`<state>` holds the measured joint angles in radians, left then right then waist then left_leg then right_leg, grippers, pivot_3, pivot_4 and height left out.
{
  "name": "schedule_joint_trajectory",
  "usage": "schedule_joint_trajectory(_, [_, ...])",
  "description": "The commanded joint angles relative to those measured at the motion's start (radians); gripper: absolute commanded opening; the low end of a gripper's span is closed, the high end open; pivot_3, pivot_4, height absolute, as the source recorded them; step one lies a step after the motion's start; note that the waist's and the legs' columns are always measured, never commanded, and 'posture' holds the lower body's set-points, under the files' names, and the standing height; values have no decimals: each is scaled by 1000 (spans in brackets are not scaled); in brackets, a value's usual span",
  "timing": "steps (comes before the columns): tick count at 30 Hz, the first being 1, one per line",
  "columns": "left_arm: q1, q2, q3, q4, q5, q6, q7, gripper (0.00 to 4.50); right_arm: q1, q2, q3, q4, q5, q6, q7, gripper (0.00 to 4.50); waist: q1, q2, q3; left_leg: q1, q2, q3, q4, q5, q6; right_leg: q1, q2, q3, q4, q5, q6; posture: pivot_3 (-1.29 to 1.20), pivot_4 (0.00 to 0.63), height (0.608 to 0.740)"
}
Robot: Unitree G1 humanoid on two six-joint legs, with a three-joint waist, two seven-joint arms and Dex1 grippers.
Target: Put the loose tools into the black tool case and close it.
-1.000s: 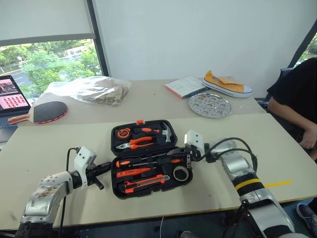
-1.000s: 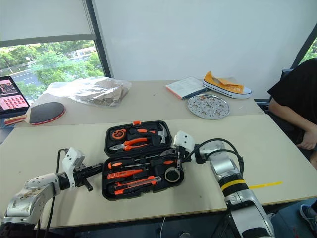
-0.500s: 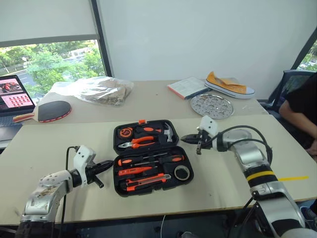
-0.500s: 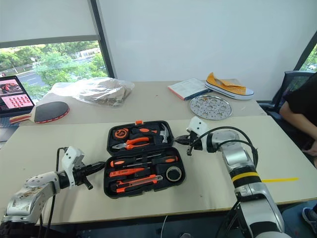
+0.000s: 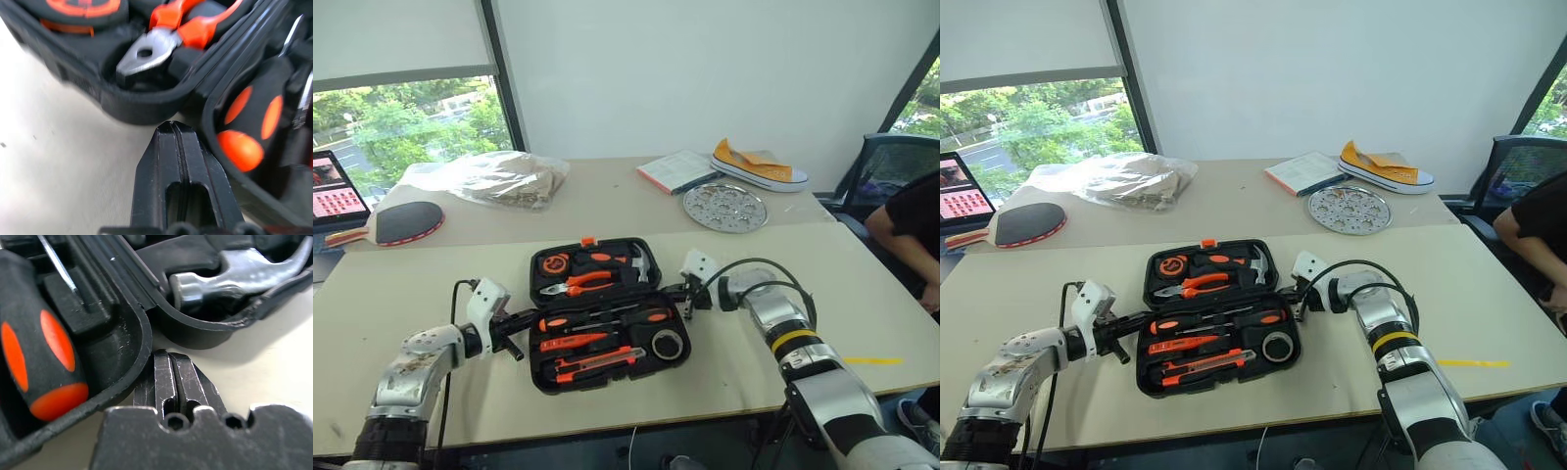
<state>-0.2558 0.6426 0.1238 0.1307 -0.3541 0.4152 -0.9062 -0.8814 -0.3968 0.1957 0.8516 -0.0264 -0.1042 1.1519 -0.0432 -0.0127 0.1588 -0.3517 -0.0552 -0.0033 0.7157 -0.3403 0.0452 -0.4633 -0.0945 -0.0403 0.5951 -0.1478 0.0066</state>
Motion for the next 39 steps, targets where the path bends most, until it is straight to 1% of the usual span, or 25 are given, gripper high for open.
schedule_joint_trajectory(1, [-15,-2,-15,-18,-3,-22,-24,23,47,-14,25,-170,21,67,72,0,2,0,0,0,0,0,0,0,0,0,0,0,0,0,0,0,150,740])
schedule_joint_trajectory(8, [29,-6,-4,-51,-10,-24,-29,23,219,-60,27,-475,53,252,66,0,7,0,0,-1,0,-1,-1,0,0,-1,-1,0,0,0,0,0,150,740])
schedule_joint_trajectory(11, [35,-9,2,-53,-10,-28,-27,23,275,-67,23,-563,64,309,48,0,11,0,0,-1,0,-1,-1,0,0,-1,-1,0,0,0,0,0,150,740])
schedule_joint_trajectory(14, [44,-7,22,-53,-20,-25,-23,23,311,-82,6,-605,68,330,24,0,17,0,0,0,0,-1,0,0,0,0,0,0,0,0,0,0,150,740])
schedule_joint_trajectory(18, [81,15,84,-91,-78,47,-26,23,304,-130,-29,-567,48,274,-13,0,20,0,0,0,0,0,1,0,0,0,0,0,0,0,0,0,150,740])
schedule_joint_trajectory(20, [96,21,106,-115,-90,65,-8,23,300,-148,-46,-568,68,294,-10,0,22,0,0,0,0,0,1,0,0,0,0,1,0,0,0,0,150,740])
schedule_joint_trajectory(21, [104,24,118,-128,-93,73,3,266,304,-161,-53,-586,89,314,7,0,24,0,0,0,0,0,1,0,0,0,0,0,0,0,0,0,150,740])
schedule_joint_trajectory(22, [117,42,124,-144,-93,76,-6,522,305,-178,-64,-613,116,368,28,288,27,0,0,0,0,0,1,0,0,0,0,0,0,0,0,0,150,740])
schedule_joint_trajectory(23, [121,79,147,-158,-112,145,-2,788,305,-218,-77,-655,144,432,61,628,29,0,0,0,0,0,1,0,0,0,0,0,0,0,0,0,150,740])
schedule_joint_trajectory(24, [123,106,162,-167,-127,197,0,1183,305,-246,-84,-685,163,475,82,845,31,0,0,-1,0,0,2,0,0,0,0,0,0,0,0,0,150,740])
schedule_joint_trajectory(25, [111,131,188,-171,-163,255,-6,1536,293,-266,-104,-718,201,578,83,1174,32,0,0,-1,0,0,2,0,0,0,0,0,0,0,0,0,150,740])
schedule_joint_trajectory(26, [79,158,210,-168,-215,346,-6,1834,266,-294,-109,-753,244,734,90,1459,32,0,0,-1,0,0,2,0,0,0,0,0,0,0,0,0,150,740])
schedule_joint_trajectory(27, [48,178,220,-164,-255,410,-13,2286,242,-313,-108,-774,274,847,94,1842,32,0,0,-1,0,0,2,0,0,0,0,0,0,0,0,0,150,740])
schedule_joint_trajectory(28, [19,198,224,-160,-293,471,-25,2610,221,-327,-107,-789,295,933,89,2165,33,0,0,-1,0,0,3,0,1,0,0,0,0,0,0,0,150,740])
schedule_joint_trajectory(30, [-23,226,206,-153,-311,535,-31,3358,179,-332,-102,-793,314,1054,52,2861,32,-1,0,-2,0,-1,6,-1,2,1,0,0,-1,0,0,0,150,740])
schedule_joint_trajectory(31, [-54,238,181,-142,-301,563,-20,3703,147,-322,-109,-782,327,1130,23,3224,31,-1,0,0,0,-1,6,-1,2,2,-1,1,-1,0,0,0,150,740])
schedule_joint_trajectory(32, [-97,248,145,-124,-284,597,-3,4155,108,-307,-113,-765,342,1204,-2,3665,31,-1,0,1,0,-1,6,-1,3,3,-1,1,-1,0,0,0,150,740])
schedule_joint_trajectory(33, [-128,256,120,-110,-272,621,8,4276,81,-297,-116,-754,354,1255,-19,3846,31,-1,0,1,0,-1,6,-1,3,3,-1,1,0,0,0,0,150,740])
schedule_joint_trajectory(34, [-173,256,89,-86,-257,656,28,4500,47,-287,-97,-734,346,1307,-47,4186,31,-1,0,1,0,0,6,-1,3,4,0,1,0,0,0,0,150,740])
schedule_joint_trajectory(36, [-254,230,40,-19,-208,671,85,4500,-10,-255,-65,-688,322,1358,-109,4186,31,-1,0,1,0,0,6,-1,2,3,0,1,1,0,0,0,150,740])
schedule_joint_trajectory(39, [-344,179,3,52,-172,685,147,4500,-68,-195,-50,-605,301,1350,-187,4186,30,-1,0,0,-1,0,6,-1,2,2,0,1,4,0,0,0,150,740])
